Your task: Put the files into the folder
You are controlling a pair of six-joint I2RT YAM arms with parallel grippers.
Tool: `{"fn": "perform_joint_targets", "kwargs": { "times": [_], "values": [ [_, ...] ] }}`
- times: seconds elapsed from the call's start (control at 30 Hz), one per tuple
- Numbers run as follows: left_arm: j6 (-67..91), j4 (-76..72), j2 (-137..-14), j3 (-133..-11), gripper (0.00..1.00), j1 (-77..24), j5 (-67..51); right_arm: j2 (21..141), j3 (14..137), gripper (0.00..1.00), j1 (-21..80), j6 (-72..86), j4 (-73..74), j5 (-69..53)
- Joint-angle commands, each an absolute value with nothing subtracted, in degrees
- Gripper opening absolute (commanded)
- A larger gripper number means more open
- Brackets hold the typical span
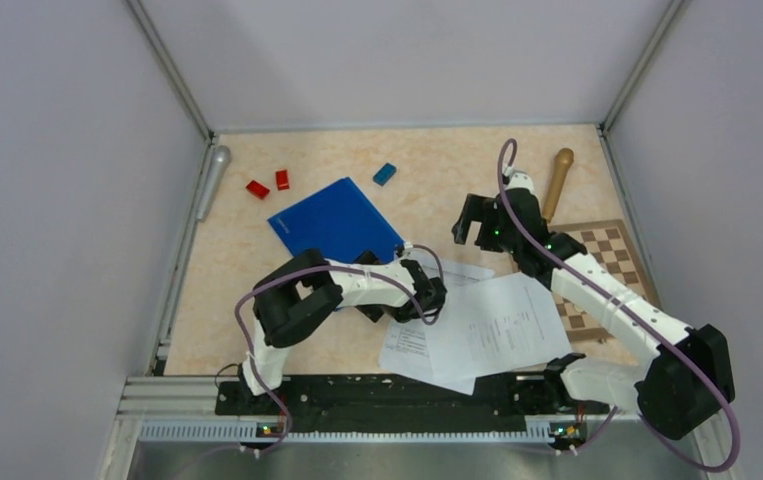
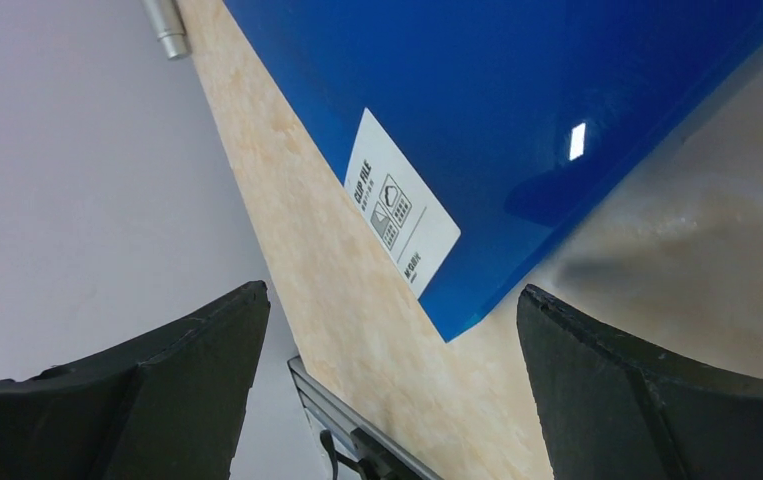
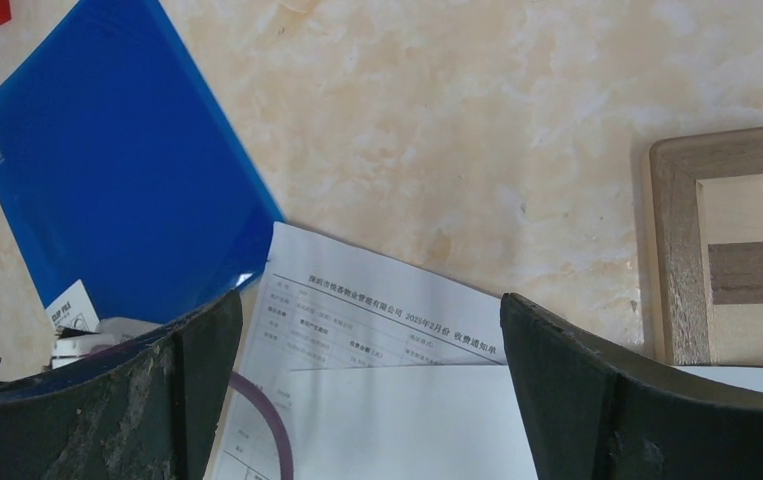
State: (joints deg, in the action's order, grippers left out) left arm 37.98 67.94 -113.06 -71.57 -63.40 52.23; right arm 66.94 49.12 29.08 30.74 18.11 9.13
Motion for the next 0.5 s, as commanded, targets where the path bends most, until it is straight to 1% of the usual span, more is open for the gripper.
{"fn": "perform_joint_targets", "kwargs": {
  "times": [0.0, 0.23, 0.33, 0.47],
  "values": [
    [44.19, 73.89, -116.45, -74.73, 0.99, -62.38, 58.35, 64.25, 48.39, 0.99, 29.22, 31.46, 16.68, 9.76],
    [49.52, 77.08, -118.33, -76.23, 0.95, -59.16, 60.93, 61.37, 46.52, 0.99, 29.21, 31.29, 16.12, 10.77],
    [54.36, 81.15, -119.63, -78.41, 0.92, -58.59, 63.04, 60.73, 45.84, 0.99, 29.20, 31.71, 16.06, 12.19],
    [61.74, 87.59, -121.93, -81.98, 0.85, -58.52, 66.35, 60.13, 45.01, 0.99, 29.23, 32.85, 14.91, 12.67]
  ]
}}
